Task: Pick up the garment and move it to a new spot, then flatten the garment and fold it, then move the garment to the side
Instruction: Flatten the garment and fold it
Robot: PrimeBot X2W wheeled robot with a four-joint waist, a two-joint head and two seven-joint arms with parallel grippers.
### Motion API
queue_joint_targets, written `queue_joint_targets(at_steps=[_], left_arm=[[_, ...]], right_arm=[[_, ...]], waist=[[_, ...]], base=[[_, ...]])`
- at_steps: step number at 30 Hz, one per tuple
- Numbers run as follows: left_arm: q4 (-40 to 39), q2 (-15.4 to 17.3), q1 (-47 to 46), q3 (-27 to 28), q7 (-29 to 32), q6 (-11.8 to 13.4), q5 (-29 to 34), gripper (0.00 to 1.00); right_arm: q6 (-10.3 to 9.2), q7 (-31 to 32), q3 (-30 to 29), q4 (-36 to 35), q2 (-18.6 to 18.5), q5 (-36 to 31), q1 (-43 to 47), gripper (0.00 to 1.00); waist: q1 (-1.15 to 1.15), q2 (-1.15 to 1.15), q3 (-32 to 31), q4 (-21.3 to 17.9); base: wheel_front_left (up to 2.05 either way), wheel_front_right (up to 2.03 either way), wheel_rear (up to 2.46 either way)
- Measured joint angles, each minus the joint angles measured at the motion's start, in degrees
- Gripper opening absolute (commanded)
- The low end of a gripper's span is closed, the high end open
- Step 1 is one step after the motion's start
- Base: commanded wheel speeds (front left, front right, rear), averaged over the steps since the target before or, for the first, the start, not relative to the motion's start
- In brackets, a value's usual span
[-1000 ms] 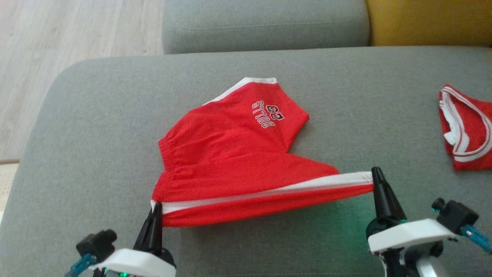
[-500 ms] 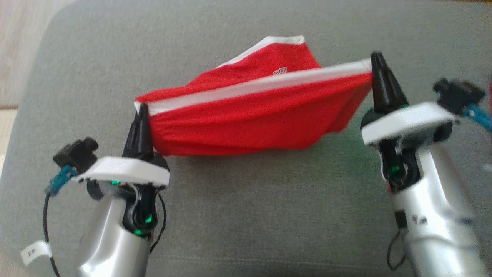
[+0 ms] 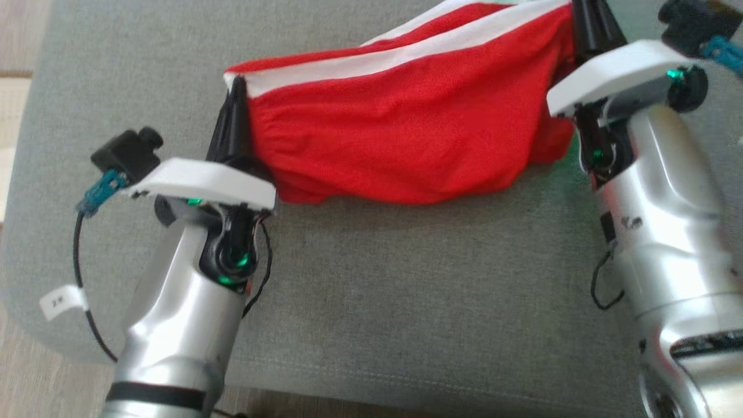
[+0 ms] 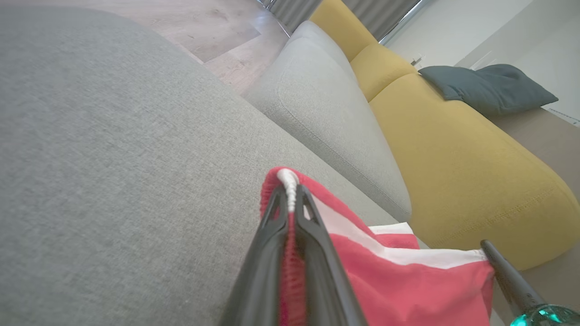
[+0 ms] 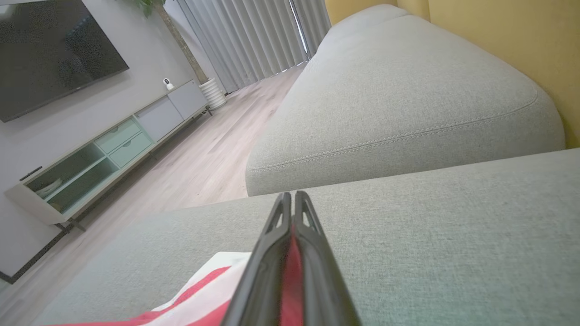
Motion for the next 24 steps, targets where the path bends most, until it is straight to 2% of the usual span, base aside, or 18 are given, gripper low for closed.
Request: queue_joint_targets(at_steps=[8,16,17,18,19,20,21,24], left_arm=[[-0.26,-0.09,-4.21,-0.79,0.00,-0.46,-1.80,0.00],[-0.63,-0.13,-4.60,-1.31,-0.02,-0.29,-1.79,0.00],[-0.58,-0.13,-4.67,-1.35,-0.02,0.00,-1.79,0.07],[-0.56,-0.13,-4.79,-1.35,-0.02,0.18,-1.76,0.43],[-0.57,-0.13,-4.95,-1.35,-0.03,0.57,-1.58,1.00],[-0.55,-0.13,-5.14,-1.36,-0.04,0.63,-1.30,1.00],[-0.55,-0.13,-5.37,-1.36,-0.03,0.83,-1.08,1.00],[-0.68,-0.16,-5.75,-1.21,-0.04,2.15,0.58,1.00]], right_arm=[[0.00,-4.72,-0.48,8.08,-0.43,-2.01,-7.45,0.00],[0.00,-6.60,-0.51,14.48,-1.40,-5.34,-13.09,0.00],[0.00,-6.60,-0.33,15.39,-1.40,-5.63,-13.49,0.00],[0.00,-6.61,-0.13,16.31,-1.40,-5.88,-13.74,0.00],[0.00,-6.59,0.11,17.34,-1.40,-6.13,-13.92,0.00],[0.00,-6.57,0.32,18.51,-1.38,-6.31,-14.08,0.71],[0.00,-6.58,0.33,19.36,-1.35,-6.43,-14.11,1.00],[0.00,-6.68,0.66,20.61,-1.36,-6.98,-14.44,1.00]], waist=[[0.00,0.00,3.68,0.91],[0.00,0.00,4.92,1.45],[0.00,0.00,5.10,1.50],[0.00,0.00,5.31,1.53],[0.00,0.00,5.55,1.52],[0.00,0.00,5.76,1.50],[0.00,0.00,5.92,1.45],[0.00,0.00,6.21,1.28]], base=[[0.00,0.00,0.00],[0.00,0.00,0.00],[0.00,0.00,0.00],[0.00,0.00,0.00],[0.00,0.00,0.00],[0.00,0.00,0.00],[0.00,0.00,0.00],[0.00,0.00,0.00]])
